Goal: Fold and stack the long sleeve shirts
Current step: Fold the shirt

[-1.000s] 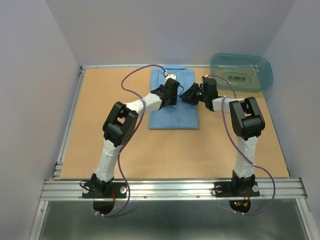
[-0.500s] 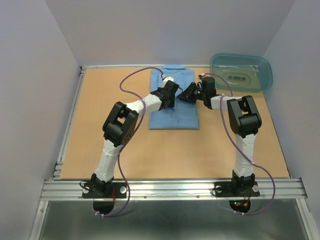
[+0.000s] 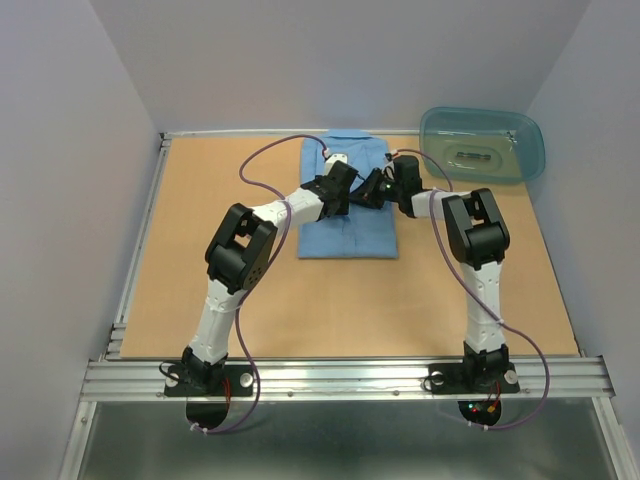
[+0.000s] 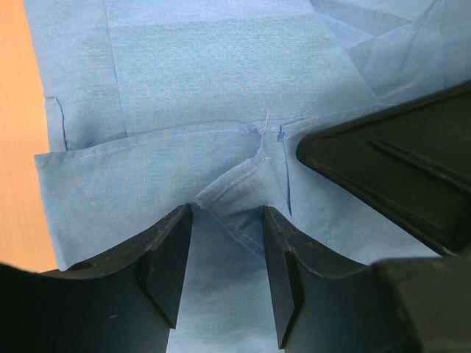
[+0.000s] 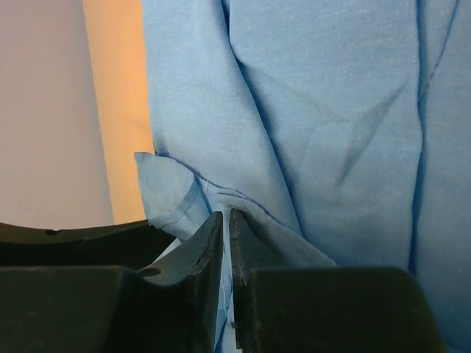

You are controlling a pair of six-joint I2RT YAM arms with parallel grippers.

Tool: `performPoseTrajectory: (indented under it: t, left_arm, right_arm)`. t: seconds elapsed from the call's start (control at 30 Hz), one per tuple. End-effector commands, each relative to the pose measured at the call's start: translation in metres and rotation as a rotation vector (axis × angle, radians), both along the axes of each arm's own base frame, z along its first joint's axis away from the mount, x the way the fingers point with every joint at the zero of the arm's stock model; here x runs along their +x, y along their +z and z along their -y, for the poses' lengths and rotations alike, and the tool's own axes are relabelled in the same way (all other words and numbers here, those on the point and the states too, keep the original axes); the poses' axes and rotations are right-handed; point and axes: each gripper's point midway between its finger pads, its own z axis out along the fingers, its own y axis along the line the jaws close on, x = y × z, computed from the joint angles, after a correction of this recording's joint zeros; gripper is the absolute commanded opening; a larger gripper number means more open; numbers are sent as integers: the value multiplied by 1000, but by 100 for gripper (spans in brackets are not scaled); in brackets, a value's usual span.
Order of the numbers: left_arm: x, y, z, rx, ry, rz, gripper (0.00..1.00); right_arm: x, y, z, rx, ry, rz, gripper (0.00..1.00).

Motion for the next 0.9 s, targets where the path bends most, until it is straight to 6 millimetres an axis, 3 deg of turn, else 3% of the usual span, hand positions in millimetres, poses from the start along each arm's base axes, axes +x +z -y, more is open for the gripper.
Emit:
performPoseTrajectory:
  t: [0.0,0.2,0.23,0.27,0.3,0.37,0.4,0.43,0.47,0.53,0.6,0.73,0.77,0.8,0.83,0.87]
  left_arm:
    - [7,49,4,-57,-2,78,54]
    - [9,69,16,-102,-56,116,54]
    - [12,76,19,-117,-65,135,54]
    - [12,85,23,-135,-88,148,54]
    - [12,91,27,-155,-101,158,54]
    - [12,105,34,-179,-148,189,55]
    - [13,122,41,-219,-181,222,55]
    - [14,130,43,-228,-202,243,57]
    - [14,147,49,-268,-231,276,59]
    - [17,160,49,-299,-241,297,61]
    - [21,167,39,-343,-208,292,61]
    - [15,156,9,-381,-126,247,62]
    - [9,139,1,-382,-105,218,62]
    - [6,141,-8,-395,-94,218,62]
    - [0,122,-18,-385,-77,184,62]
    - [0,124,-25,-410,-55,186,62]
  right_arm:
    - [15,16,-13,34,22,52,15]
    - [19,33,-7,0,5,115,23]
    - [24,48,0,-23,-22,160,29]
    - [26,51,8,-42,-47,173,33]
    - [29,60,11,-58,-65,198,33]
    - [37,72,37,-146,-157,229,35]
    - [39,75,47,-178,-193,237,35]
    - [44,72,67,-232,-257,240,39]
    - [43,85,78,-243,-289,255,41]
    - [45,91,101,-268,-344,256,47]
    - [41,105,110,-270,-350,274,51]
    - [22,124,83,-186,-193,280,51]
    - [18,124,78,-168,-172,272,51]
    - [15,126,72,-154,-154,268,51]
    - [7,128,57,-127,-114,260,51]
    - [4,130,49,-114,-95,259,51]
